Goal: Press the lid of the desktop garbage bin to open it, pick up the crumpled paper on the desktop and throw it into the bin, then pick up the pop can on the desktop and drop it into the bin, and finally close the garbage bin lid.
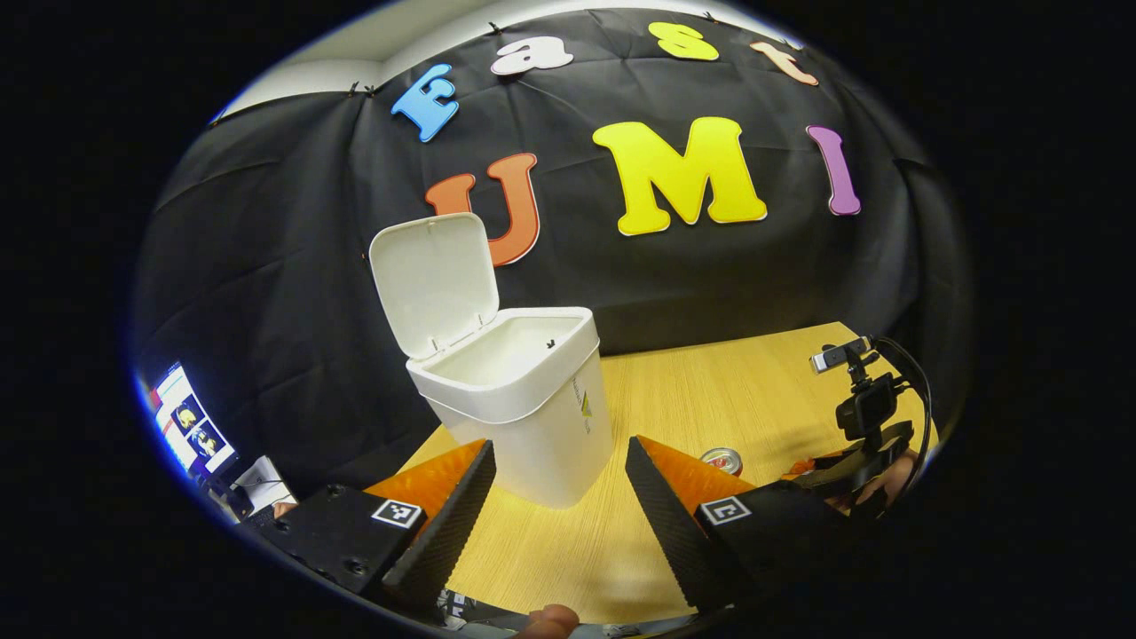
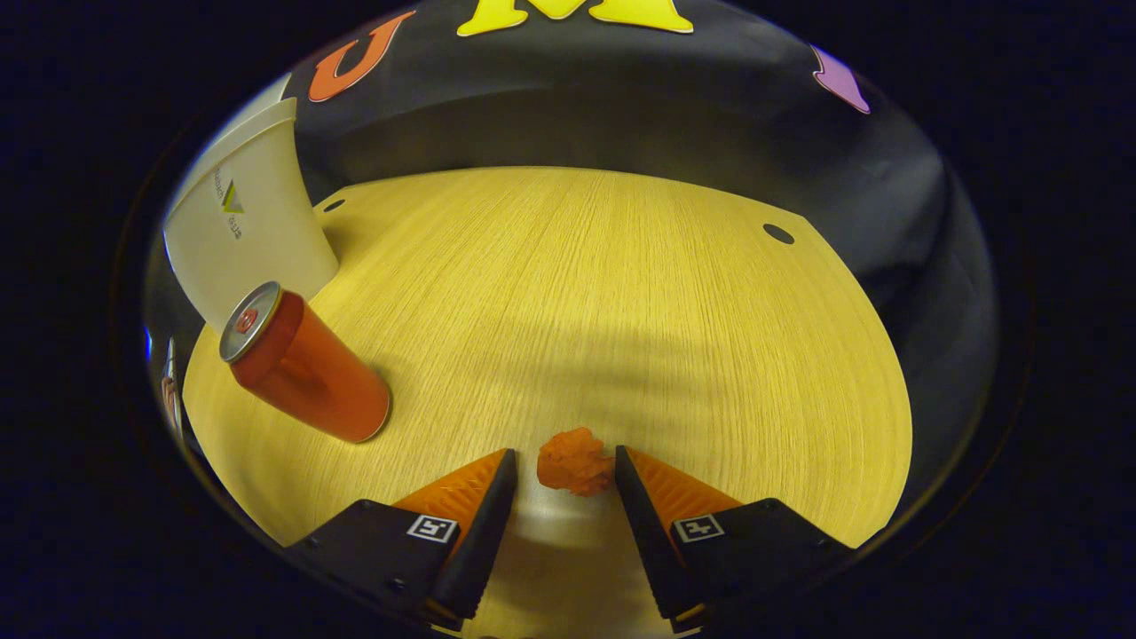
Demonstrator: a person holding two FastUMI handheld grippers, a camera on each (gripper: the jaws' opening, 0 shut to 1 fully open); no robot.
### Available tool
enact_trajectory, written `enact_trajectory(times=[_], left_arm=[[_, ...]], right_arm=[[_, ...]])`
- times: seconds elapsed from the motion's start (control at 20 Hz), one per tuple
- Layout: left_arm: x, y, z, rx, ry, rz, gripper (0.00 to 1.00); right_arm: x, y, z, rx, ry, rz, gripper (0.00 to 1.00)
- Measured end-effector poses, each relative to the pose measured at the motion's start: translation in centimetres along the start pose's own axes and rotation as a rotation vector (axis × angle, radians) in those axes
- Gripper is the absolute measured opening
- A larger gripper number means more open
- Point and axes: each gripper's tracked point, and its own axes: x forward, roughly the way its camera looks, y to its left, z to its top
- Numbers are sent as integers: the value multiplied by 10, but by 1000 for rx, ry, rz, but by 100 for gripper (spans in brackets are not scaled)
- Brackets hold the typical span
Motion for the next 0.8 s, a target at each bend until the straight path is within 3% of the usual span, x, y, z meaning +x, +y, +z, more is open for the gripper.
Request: enact_trajectory(times=[0.1,0.45,0.75,0.8], left_arm=[[-1,2,-1,2,1,3,98],[-6,14,-4,-36,10,19,97],[-3,10,-2,-82,-1,-20,97],[-3,7,0,-91,-11,-34,97]], right_arm=[[-1,2,0,-4,-1,4,70],[-4,2,-5,-35,33,12,34],[-51,-9,19,-50,-24,11,34],[-63,-12,31,-46,-46,9,39]])
